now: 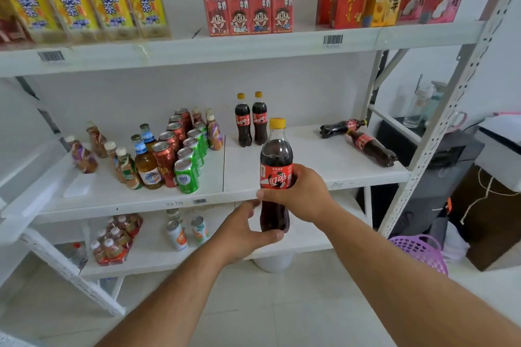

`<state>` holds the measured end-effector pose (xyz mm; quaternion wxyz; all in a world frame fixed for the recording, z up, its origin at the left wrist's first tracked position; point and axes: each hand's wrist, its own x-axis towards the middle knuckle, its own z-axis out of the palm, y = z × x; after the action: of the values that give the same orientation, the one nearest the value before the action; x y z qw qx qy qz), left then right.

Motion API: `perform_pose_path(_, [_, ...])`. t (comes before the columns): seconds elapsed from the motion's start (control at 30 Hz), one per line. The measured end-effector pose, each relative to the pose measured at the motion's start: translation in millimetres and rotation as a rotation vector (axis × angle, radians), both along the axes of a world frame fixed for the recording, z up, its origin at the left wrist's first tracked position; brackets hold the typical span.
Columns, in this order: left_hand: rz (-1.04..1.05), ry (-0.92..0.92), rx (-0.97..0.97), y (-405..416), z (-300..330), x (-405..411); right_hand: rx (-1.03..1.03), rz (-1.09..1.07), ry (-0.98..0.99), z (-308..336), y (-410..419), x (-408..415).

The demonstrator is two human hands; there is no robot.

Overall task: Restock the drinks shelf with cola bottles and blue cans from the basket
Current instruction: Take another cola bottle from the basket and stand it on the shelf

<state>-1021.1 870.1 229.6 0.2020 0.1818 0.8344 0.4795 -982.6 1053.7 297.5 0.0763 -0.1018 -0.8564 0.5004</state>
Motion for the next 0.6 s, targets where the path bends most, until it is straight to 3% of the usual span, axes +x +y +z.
perform_pose_path(0.6, [0.092,-0.071,-0.006,61.2,-35.6,-144.1,-0.011,0.066,-0.077,-37.3,64.5,-167.6])
